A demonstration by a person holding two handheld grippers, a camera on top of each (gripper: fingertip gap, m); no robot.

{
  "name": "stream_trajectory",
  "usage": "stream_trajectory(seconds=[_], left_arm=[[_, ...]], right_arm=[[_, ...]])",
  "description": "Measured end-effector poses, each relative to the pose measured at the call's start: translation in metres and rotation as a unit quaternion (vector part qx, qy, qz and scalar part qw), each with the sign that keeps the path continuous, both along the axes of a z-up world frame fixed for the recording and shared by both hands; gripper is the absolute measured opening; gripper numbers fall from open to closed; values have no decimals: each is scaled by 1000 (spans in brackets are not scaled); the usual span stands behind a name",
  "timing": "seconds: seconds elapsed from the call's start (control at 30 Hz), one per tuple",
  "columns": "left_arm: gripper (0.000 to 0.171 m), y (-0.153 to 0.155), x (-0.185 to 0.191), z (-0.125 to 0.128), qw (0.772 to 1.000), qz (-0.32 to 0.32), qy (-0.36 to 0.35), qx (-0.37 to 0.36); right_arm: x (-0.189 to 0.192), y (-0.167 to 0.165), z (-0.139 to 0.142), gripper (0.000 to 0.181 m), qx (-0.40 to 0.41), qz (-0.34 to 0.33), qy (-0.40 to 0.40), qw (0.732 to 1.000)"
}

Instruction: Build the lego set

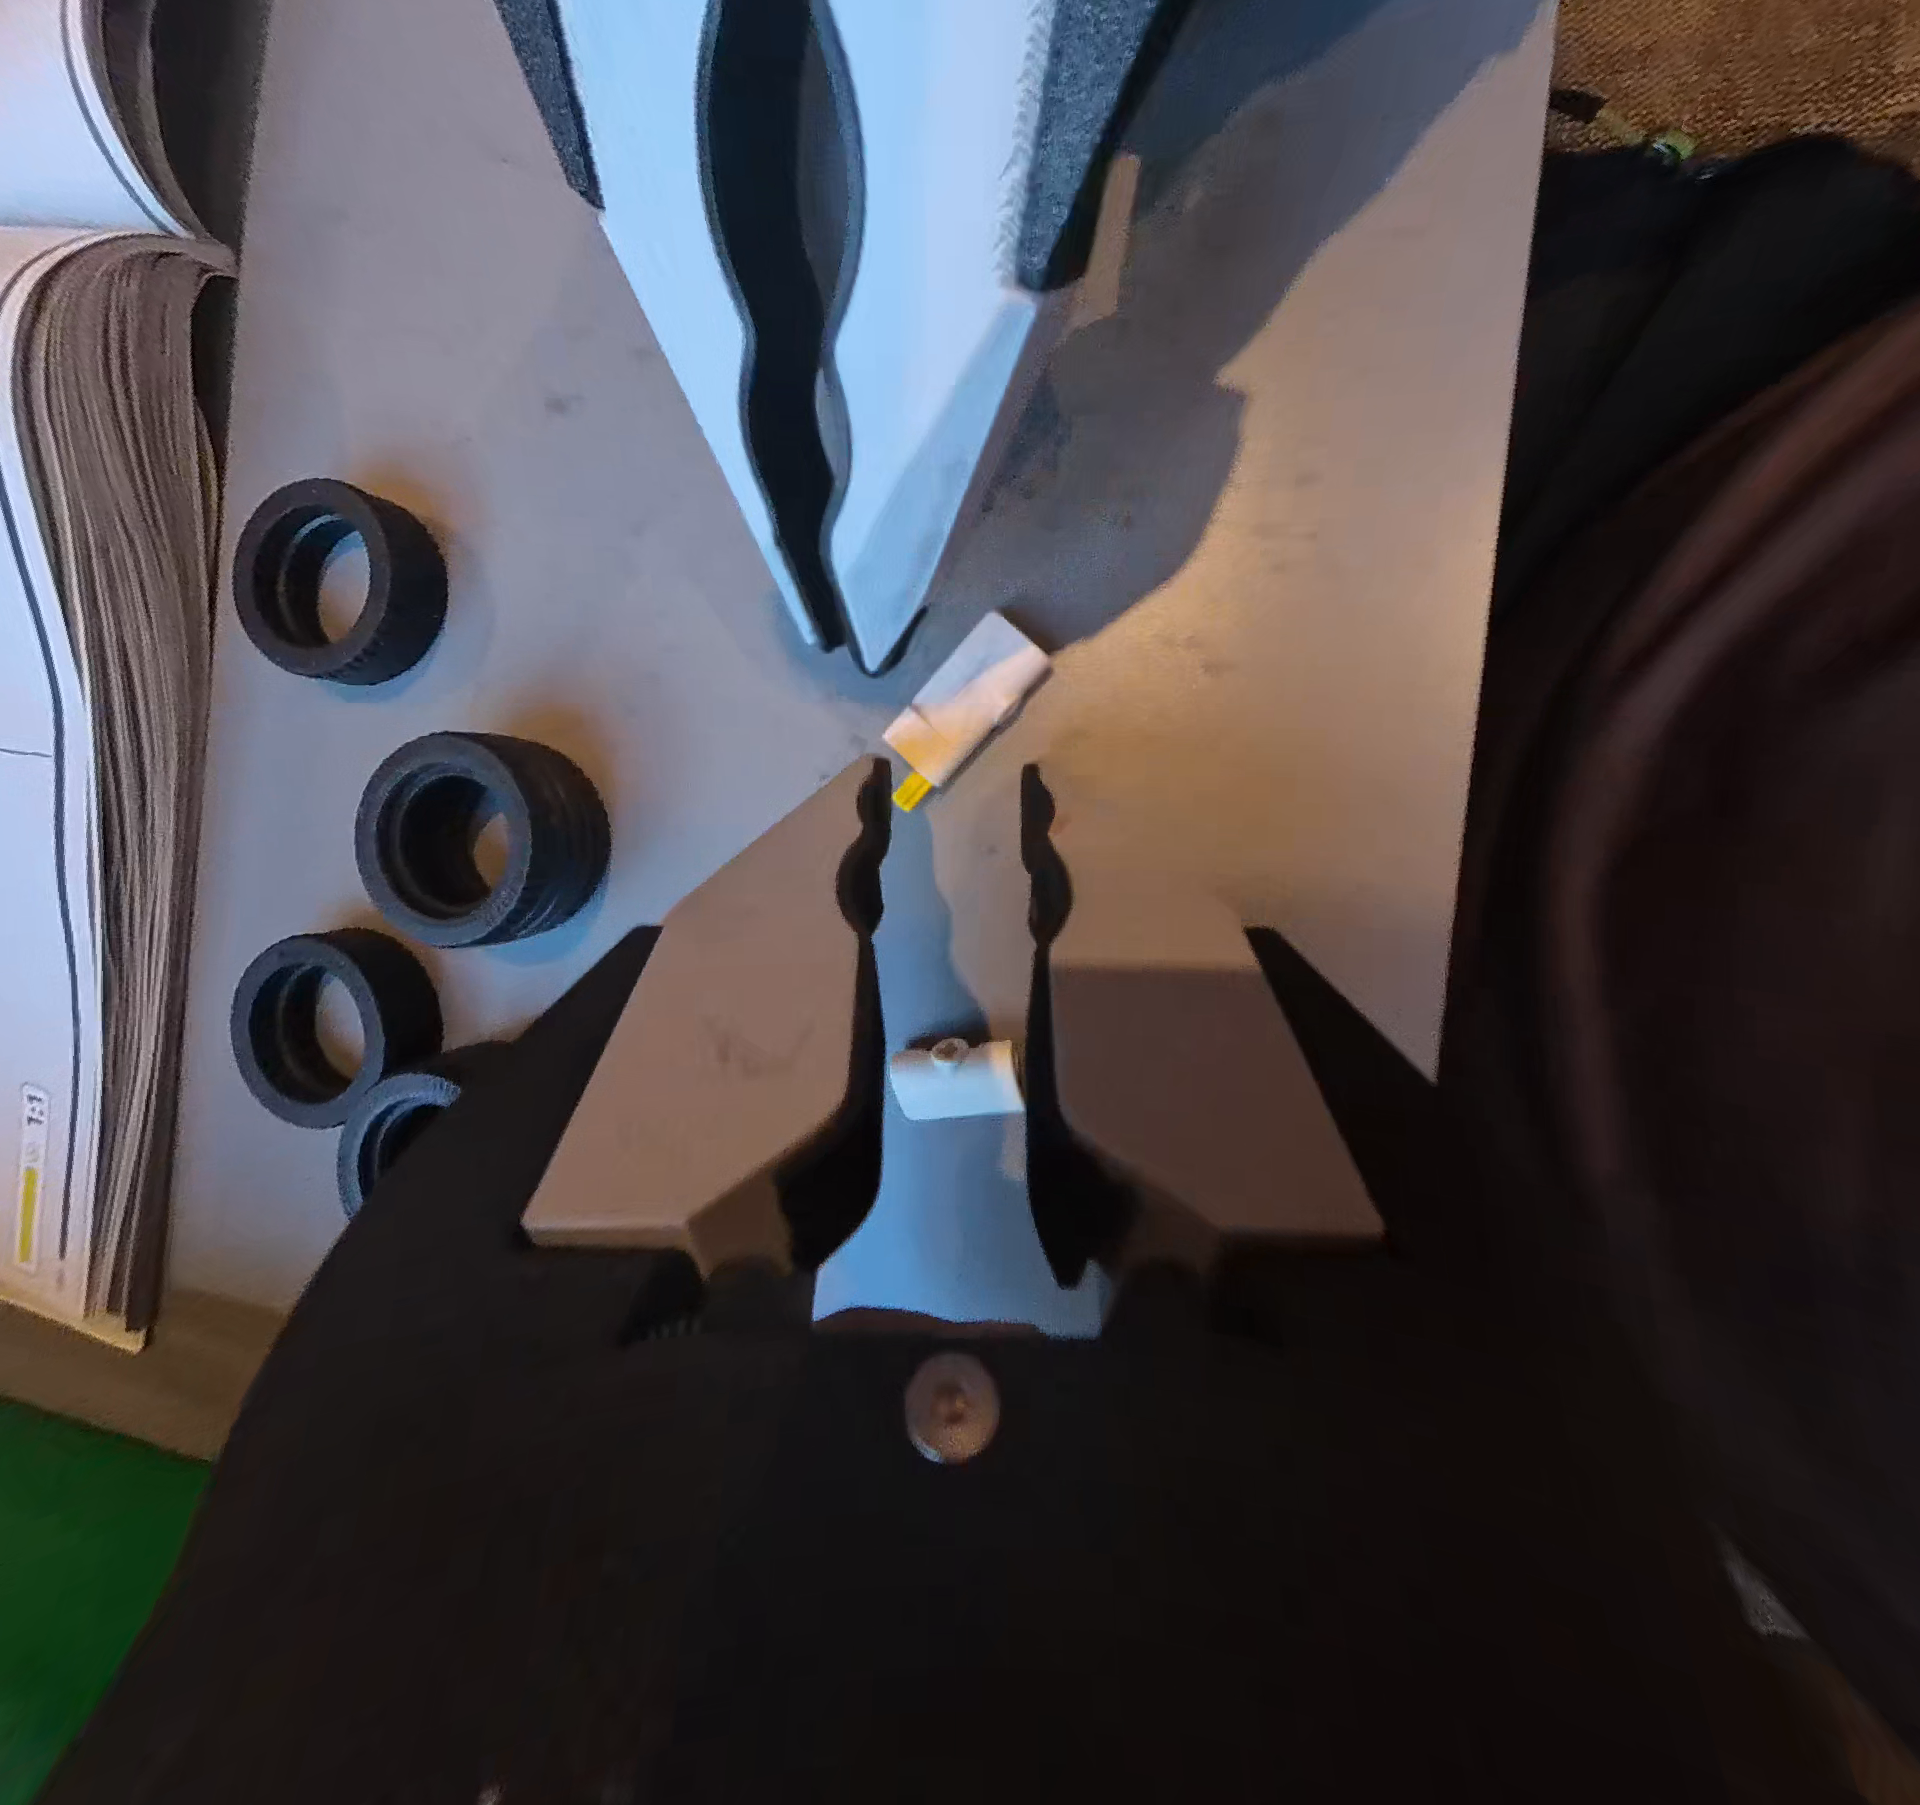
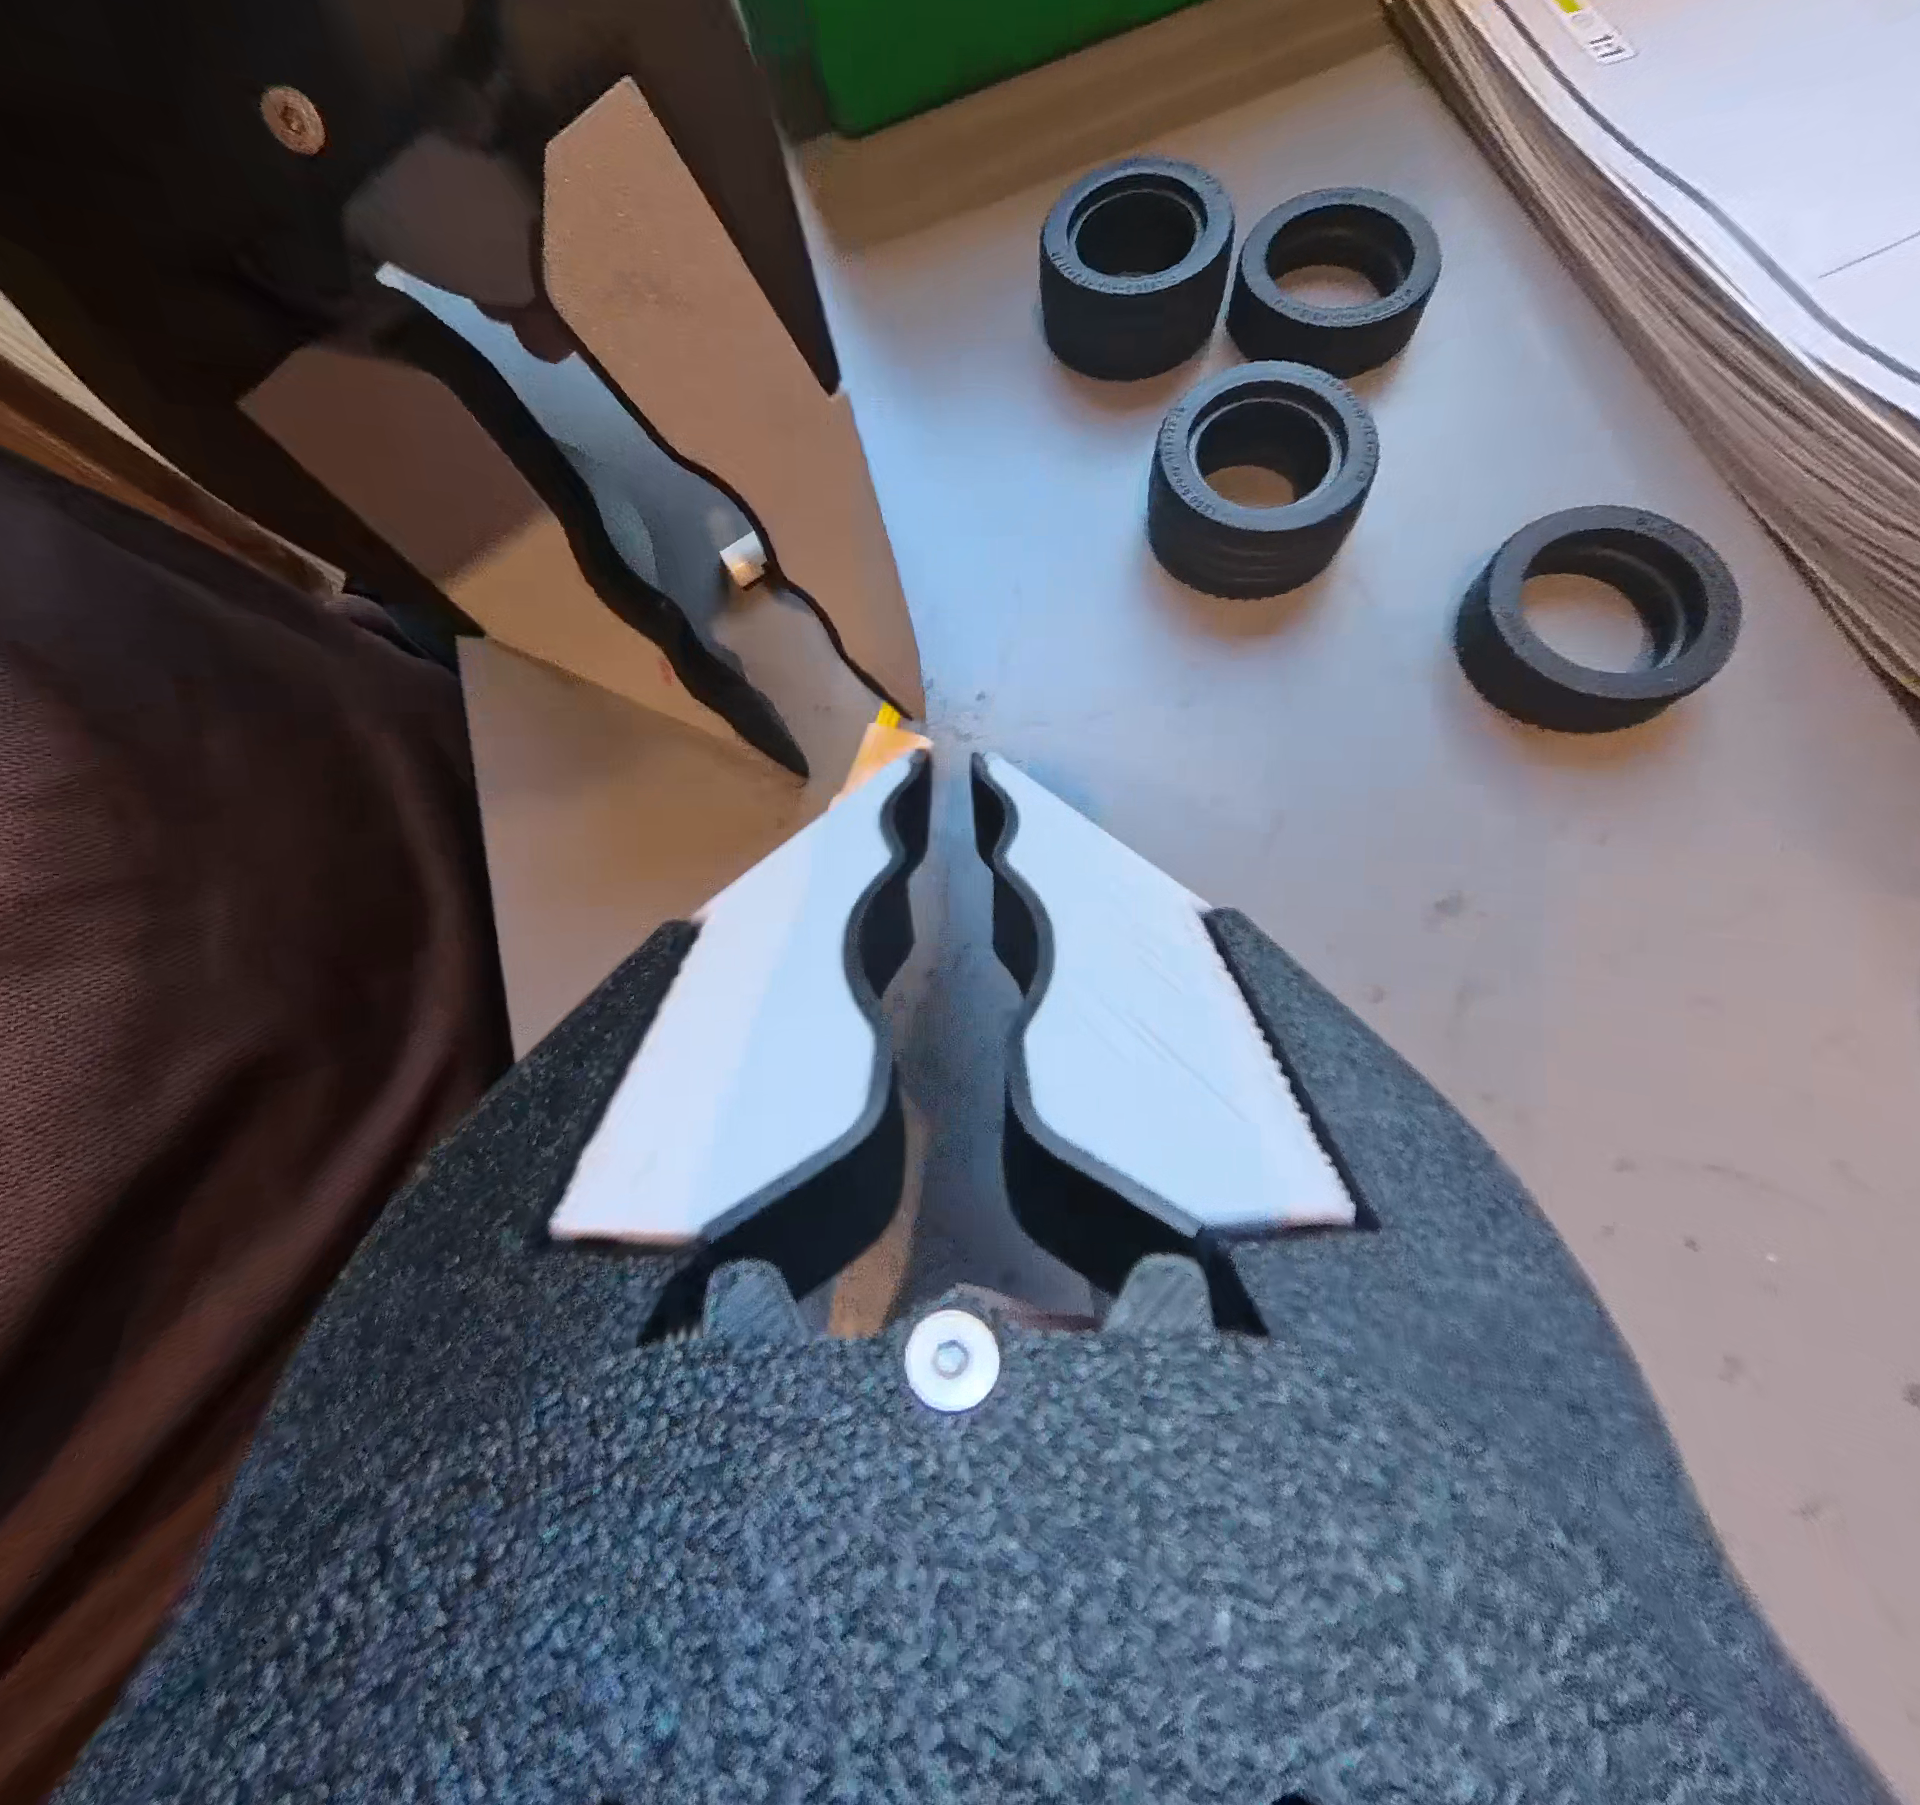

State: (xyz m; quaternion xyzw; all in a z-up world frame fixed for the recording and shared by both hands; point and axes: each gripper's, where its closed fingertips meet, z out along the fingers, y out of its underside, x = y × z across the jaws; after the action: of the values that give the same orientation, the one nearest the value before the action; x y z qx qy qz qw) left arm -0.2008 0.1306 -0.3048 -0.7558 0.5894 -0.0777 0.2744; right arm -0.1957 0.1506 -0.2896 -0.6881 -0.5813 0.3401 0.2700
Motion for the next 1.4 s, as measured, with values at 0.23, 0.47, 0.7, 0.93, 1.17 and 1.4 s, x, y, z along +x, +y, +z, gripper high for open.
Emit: stream_trajectory(seconds=[0.23, 0.47, 0.7, 0.93, 1.17, 1.4], left_arm=[[21, -2, 0, -1, 999, 8, -32, -21], [15, -3, 2, -1, 999, 2, -37, -24], [8, -1, 5, -2, 999, 7, -49, -23], [7, -2, 3, -2, 999, 9, -49, -23], [13, -2, -1, -1, 999, 13, -31, -6], [25, -4, -11, 10, 998, 41, -46, 5]], right_arm=[[-6, -6, -12, 6, 9, 20, -29, 999], [-2, 3, -13, 5, 50, 1, -47, 998], [7, 21, -16, 0, 75, -48, -60, 994], [25, 49, -4, 1, 50, -133, -30, 989], [61, 61, -16, 23, -24, -175, -67, 982], [76, 54, -10, 39, 56, -145, -93, 983]])
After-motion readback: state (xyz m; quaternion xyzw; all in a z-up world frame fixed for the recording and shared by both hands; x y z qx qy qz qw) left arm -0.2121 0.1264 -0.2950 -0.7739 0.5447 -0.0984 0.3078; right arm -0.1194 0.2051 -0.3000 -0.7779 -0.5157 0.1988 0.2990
